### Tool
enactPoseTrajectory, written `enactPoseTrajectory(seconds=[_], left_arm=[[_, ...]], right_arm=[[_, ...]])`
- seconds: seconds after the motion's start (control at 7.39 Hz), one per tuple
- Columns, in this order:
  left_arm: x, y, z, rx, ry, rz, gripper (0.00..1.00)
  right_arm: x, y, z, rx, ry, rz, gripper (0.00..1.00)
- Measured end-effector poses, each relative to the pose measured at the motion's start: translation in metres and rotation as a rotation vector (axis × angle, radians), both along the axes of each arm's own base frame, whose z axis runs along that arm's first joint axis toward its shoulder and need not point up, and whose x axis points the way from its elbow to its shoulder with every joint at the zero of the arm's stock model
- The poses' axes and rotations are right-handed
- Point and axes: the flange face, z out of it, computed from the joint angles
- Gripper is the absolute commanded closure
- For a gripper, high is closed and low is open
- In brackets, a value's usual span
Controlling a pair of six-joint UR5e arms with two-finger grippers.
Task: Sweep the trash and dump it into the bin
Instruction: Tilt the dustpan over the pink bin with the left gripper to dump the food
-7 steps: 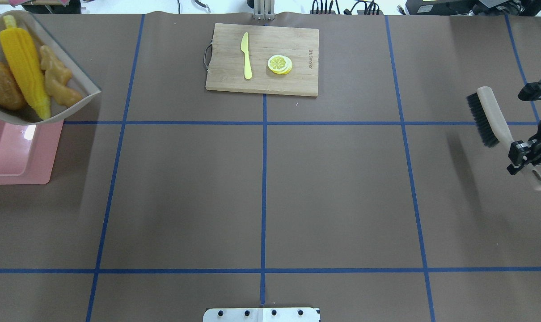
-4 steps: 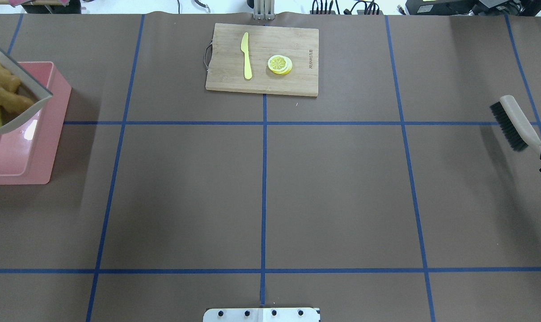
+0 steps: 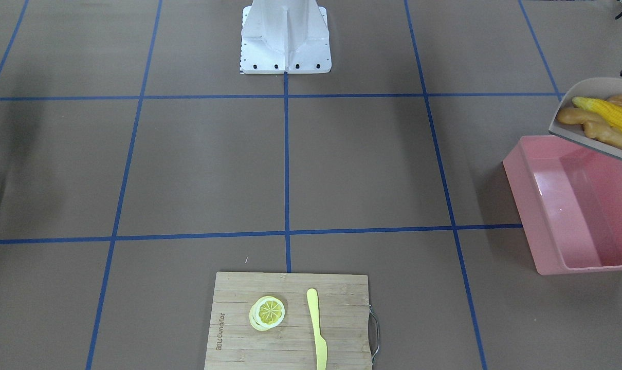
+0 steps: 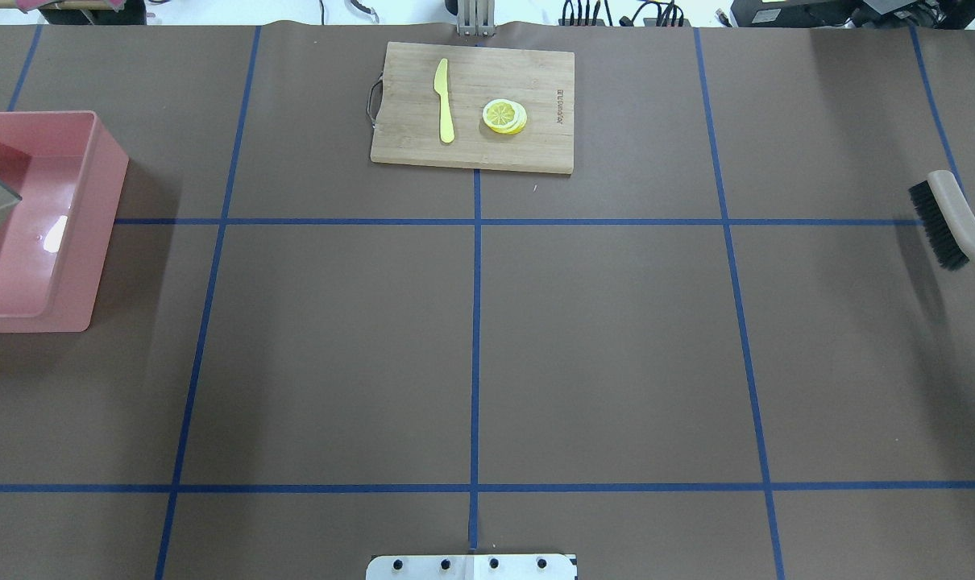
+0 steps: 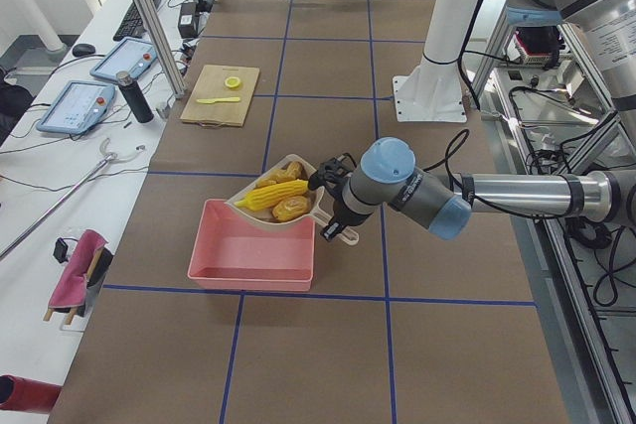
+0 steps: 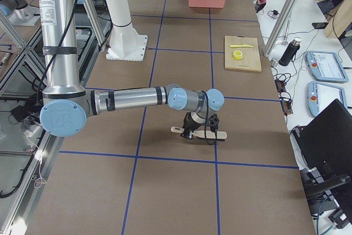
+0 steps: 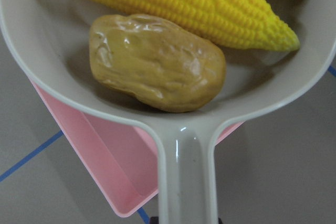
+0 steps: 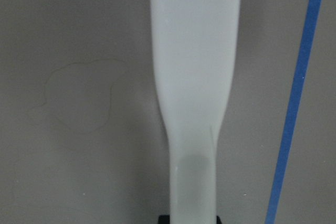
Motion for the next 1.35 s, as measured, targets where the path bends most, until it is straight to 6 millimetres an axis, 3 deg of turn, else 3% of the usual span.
enactPoseTrajectory(seconds=[0.41,0.81,1.08,1.35], left_arm=[[-0.025,0.02,0.046,-0.052,-0.036,0.081,1.0],[-0.039,0.012,0.061,-0.163,-0.054,0.131,1.0],[-0.048,-0.01,0.051,-0.219,-0.073,0.118,1.0],[-0.056,-0.028,0.029,-0.257,-0.161,0.127,1.0]], right_arm=[[0.003,0.017,0.01,-0.053,-0.013,0.042,1.0],[-0.013,0.023,0.008,-0.061,-0.027,0.013,1.0],[-0.027,0.026,0.007,-0.057,-0.028,-0.017,1.0],[-0.039,0.028,0.006,-0.042,-0.028,-0.044,1.0]])
